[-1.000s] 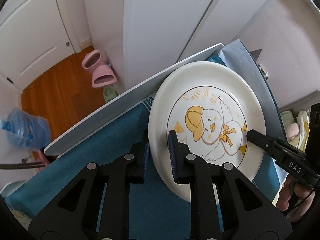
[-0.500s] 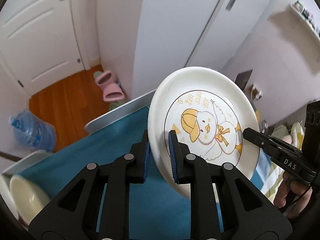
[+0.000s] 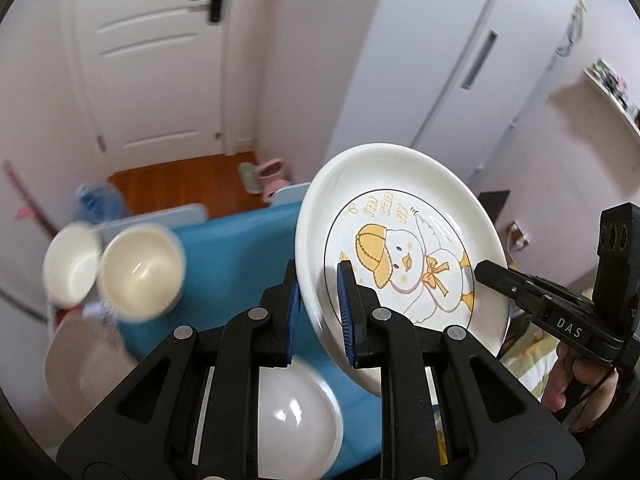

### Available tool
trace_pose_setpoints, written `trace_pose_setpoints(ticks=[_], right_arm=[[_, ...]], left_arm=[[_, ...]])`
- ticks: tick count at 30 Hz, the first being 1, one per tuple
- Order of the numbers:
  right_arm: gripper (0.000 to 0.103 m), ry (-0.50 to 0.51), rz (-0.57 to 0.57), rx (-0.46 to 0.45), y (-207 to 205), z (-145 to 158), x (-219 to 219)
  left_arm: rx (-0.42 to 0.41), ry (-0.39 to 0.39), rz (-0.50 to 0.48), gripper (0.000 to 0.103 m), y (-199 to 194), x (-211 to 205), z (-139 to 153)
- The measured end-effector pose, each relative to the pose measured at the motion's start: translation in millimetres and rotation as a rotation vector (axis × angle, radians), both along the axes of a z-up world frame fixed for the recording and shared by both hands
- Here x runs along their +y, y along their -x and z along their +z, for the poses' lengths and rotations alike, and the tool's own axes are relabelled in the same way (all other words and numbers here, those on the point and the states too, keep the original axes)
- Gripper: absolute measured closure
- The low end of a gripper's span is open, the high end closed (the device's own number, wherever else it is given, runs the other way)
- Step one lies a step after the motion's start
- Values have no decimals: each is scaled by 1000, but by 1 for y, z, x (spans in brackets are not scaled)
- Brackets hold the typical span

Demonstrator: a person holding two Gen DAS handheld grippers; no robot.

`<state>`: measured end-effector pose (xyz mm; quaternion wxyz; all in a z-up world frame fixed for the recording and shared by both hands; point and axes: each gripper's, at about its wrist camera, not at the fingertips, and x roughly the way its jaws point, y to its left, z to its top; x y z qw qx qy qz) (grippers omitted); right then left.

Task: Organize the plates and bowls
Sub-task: 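Carry the small duck plate and lower it onto the plate stack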

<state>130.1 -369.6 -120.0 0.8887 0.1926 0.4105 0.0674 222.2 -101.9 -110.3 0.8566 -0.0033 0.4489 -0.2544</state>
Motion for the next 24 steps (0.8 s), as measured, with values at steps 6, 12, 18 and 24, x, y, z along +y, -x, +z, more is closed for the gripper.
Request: trace_pose_setpoints(ticks=[6, 12, 18, 24], right_arm=[[90, 11, 168, 25, 13, -15, 36], [90, 46, 305, 92, 19, -56, 71], [90, 89, 387, 131, 10, -94, 99], [90, 138, 426, 127, 8, -104, 114]], left_arm=[[46, -10, 150, 88, 53, 51, -21], [148, -8, 288, 88, 83, 92, -77], [219, -21, 375, 88, 91, 111, -124], [244, -43, 399, 87, 88, 112, -149]])
